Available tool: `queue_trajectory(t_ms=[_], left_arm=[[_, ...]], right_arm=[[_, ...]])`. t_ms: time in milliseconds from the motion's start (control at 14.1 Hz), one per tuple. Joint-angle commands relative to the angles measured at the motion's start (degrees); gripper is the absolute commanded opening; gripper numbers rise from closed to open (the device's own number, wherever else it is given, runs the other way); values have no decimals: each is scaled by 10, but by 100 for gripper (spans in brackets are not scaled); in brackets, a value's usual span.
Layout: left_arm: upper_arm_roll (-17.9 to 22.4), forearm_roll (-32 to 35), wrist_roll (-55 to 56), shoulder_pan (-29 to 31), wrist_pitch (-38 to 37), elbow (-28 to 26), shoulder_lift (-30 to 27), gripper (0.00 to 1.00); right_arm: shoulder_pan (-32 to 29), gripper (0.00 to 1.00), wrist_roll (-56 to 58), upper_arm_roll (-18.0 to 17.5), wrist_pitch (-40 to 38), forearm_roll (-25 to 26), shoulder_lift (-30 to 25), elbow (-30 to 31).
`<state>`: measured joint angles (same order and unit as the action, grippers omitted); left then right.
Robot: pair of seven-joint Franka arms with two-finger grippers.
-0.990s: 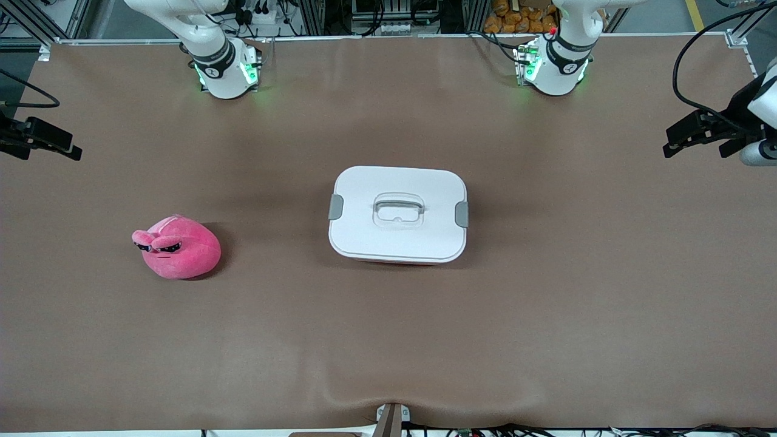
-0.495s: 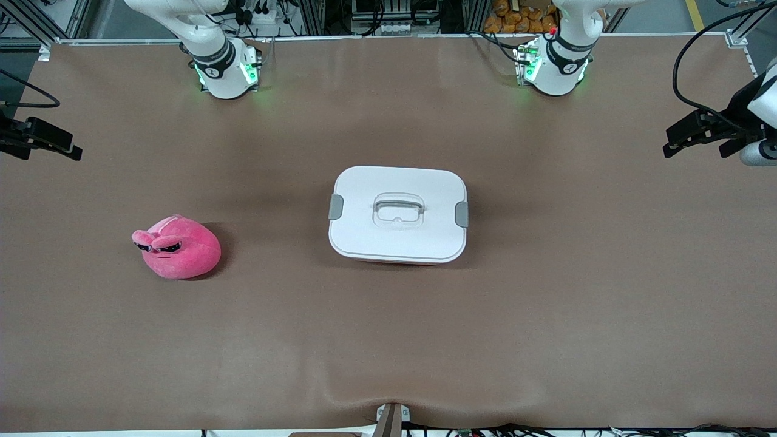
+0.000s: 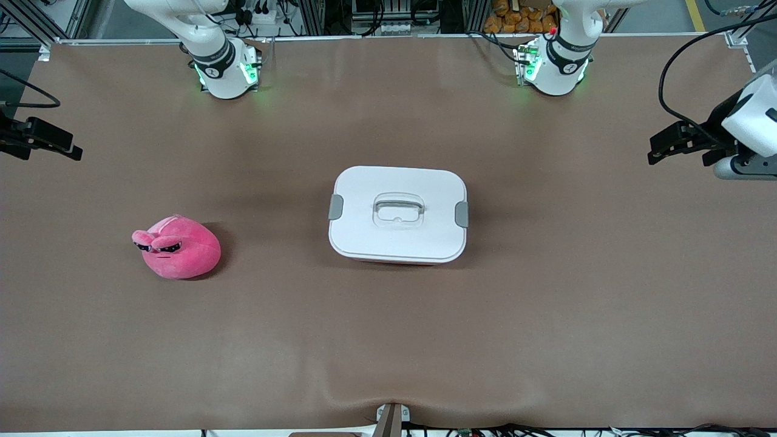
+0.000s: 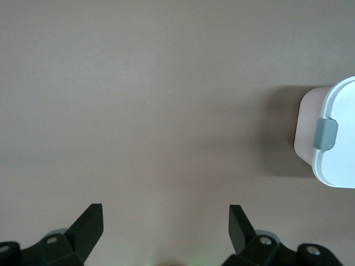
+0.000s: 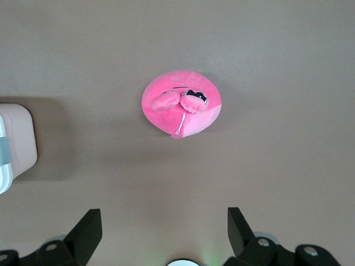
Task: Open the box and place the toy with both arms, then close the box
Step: 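Reach the left gripper to the box lid handle while the right gripper approaches the toy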
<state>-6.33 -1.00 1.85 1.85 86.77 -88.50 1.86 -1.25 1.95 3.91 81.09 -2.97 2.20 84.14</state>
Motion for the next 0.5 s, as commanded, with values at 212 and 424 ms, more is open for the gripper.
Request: queue_trajectory(t_ms=[212,424], left_arm=[[-1,-4,4,1,-1,15,37,100],[-2,-8,64,-2,-1,15,39,100]], right_arm=[[-2,100,3,-1,-7,-5,4,-8],[-2,100,3,-2,-7,-5,4,-8]])
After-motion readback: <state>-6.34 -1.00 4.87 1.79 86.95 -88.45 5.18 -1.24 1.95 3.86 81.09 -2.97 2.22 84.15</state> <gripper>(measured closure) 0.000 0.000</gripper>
